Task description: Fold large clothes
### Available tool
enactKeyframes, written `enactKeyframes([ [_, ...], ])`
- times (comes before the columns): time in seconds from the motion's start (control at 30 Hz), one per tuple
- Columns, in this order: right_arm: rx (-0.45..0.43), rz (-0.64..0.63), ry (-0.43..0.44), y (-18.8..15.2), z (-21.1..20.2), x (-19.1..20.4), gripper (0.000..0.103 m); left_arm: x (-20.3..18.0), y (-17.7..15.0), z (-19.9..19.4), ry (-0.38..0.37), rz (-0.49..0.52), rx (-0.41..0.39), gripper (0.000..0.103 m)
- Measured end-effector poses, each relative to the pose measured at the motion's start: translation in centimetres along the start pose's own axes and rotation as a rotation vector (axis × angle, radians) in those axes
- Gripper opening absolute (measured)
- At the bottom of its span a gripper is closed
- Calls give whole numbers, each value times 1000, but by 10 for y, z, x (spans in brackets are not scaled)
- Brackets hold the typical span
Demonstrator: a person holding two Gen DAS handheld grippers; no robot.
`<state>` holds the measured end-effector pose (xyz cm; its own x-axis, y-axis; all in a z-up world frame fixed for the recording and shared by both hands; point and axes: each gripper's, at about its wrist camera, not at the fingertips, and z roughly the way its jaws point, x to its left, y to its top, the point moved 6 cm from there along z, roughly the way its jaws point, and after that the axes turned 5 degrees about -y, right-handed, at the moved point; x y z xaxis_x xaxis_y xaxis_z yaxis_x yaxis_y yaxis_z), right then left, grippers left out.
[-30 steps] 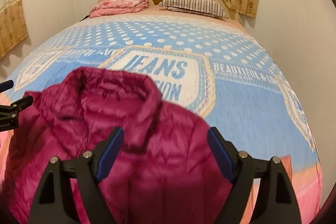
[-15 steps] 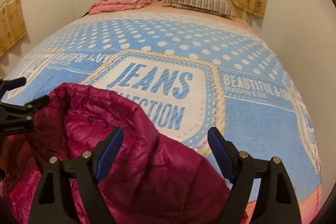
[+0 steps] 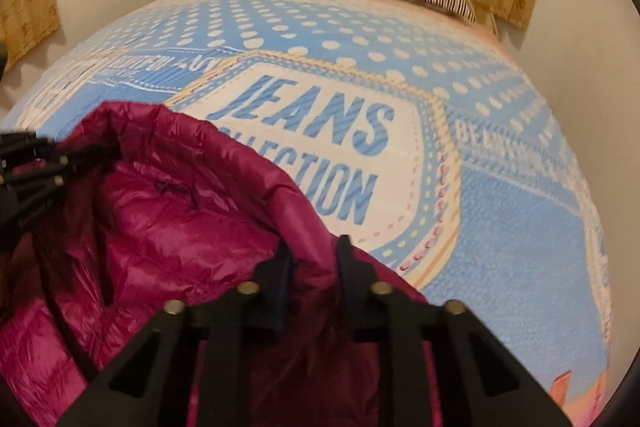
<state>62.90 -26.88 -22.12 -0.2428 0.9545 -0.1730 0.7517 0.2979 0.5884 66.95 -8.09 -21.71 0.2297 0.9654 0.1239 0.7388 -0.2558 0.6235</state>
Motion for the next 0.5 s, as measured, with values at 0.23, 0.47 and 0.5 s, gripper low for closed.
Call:
enactKeyframes([
  [0.23, -53, -63, -50, -17, -27, -1, 13, -2, -22, -38, -13, 48, -67, 11],
  [0.47, -60, -123, -103, -53, -18, 4, 11, -4, -72, -15, -16, 40, -25, 10],
  [0.5, -65, -143, -119, -58, -16, 6, 11, -6, -72, -16, -6, 48, -34, 10],
])
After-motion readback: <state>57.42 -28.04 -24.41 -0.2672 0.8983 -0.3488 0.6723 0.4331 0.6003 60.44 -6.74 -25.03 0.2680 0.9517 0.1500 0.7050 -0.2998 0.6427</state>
